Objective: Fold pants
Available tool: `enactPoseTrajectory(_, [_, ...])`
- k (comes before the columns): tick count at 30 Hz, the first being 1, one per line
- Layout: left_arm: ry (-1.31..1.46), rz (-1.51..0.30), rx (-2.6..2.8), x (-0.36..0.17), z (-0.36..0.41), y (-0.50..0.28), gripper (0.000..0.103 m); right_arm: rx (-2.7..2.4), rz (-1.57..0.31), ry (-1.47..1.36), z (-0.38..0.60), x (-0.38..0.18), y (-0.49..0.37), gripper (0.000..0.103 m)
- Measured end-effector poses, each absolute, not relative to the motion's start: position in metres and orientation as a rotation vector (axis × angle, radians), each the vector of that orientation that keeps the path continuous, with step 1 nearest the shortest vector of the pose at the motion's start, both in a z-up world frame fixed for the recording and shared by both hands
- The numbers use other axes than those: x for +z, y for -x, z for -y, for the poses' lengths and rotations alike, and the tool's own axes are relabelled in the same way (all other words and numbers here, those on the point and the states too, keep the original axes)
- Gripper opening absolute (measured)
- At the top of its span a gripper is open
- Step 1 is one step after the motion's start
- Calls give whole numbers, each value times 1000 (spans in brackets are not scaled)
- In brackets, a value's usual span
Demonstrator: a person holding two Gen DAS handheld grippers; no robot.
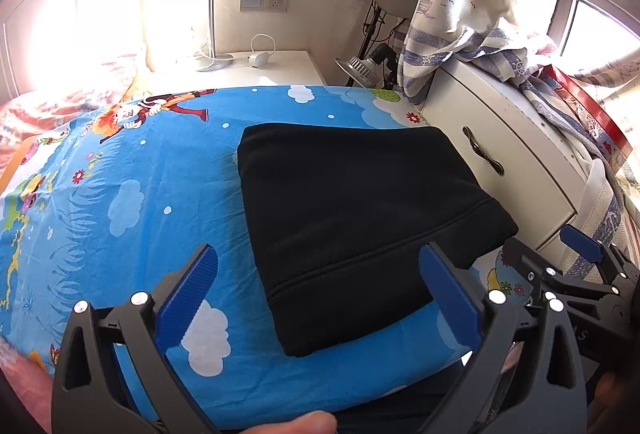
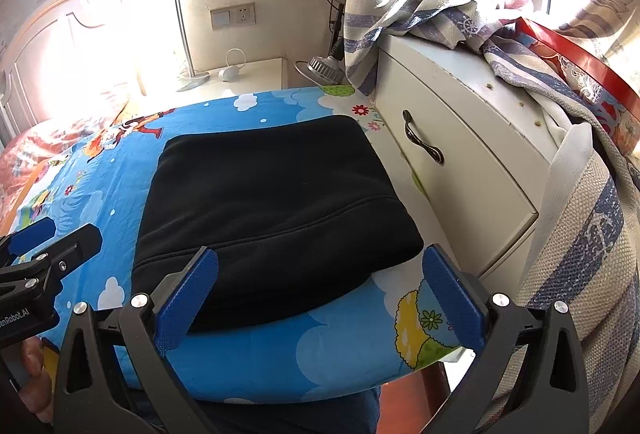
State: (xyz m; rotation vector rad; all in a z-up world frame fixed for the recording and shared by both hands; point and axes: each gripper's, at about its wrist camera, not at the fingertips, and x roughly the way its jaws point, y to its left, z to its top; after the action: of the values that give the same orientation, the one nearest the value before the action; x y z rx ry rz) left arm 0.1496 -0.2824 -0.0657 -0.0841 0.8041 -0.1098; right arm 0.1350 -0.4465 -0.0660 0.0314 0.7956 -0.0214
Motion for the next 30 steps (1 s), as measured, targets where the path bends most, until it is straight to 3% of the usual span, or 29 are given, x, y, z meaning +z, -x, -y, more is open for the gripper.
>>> enactPoseTrajectory(30, [84, -802, -114, -67, 285, -150, 101, -15, -797, -36, 446, -67, -135, 98])
